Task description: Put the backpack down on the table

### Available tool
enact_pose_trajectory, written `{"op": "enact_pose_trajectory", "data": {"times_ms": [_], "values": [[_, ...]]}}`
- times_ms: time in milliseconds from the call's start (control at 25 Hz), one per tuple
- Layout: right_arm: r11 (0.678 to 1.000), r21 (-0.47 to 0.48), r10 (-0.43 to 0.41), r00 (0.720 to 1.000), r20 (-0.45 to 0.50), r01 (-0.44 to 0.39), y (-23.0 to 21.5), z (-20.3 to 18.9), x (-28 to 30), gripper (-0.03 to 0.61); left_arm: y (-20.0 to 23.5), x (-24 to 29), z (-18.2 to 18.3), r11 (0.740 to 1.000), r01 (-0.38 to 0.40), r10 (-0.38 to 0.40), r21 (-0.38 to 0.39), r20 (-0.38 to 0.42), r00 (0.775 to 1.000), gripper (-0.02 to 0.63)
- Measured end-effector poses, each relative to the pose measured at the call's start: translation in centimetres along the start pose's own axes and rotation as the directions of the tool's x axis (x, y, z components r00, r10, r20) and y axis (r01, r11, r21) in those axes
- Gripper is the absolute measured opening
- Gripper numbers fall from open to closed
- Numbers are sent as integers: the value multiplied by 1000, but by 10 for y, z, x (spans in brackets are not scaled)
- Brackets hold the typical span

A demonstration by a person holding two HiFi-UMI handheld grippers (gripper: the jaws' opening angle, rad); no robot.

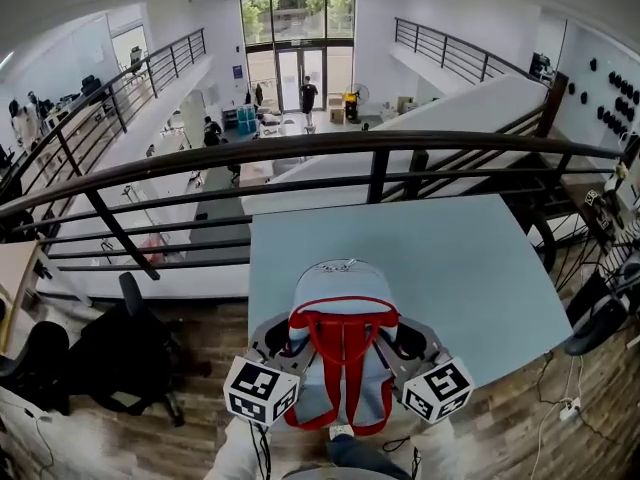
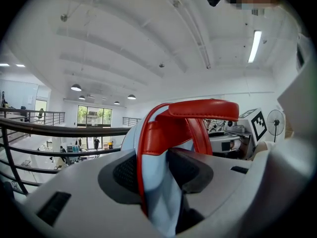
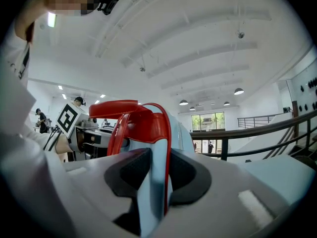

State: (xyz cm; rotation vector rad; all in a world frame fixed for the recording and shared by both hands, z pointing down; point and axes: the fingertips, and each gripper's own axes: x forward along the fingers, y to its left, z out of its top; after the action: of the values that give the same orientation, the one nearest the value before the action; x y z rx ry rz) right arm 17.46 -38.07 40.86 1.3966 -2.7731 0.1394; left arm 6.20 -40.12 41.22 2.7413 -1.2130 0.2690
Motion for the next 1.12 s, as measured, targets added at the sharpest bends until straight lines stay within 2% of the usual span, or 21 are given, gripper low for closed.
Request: {"op": "enact_pose_trajectory", "data": {"times_ms": [240,800,1120], "values": [[1000,23,19,999,-30,-18,-40,-22,27,117,17,43,-14,1000,-25,25,-13,-31,999,168],[999,35,44,994,-103,-41,-98,-69,71,118,47,112,-50,998,-54,52,-14,-83,995,170],[999,-28,37,992,-119,-41,-120,-87,92,123,62,140,-65,997,-72,72,1,-59,996,172]]}}
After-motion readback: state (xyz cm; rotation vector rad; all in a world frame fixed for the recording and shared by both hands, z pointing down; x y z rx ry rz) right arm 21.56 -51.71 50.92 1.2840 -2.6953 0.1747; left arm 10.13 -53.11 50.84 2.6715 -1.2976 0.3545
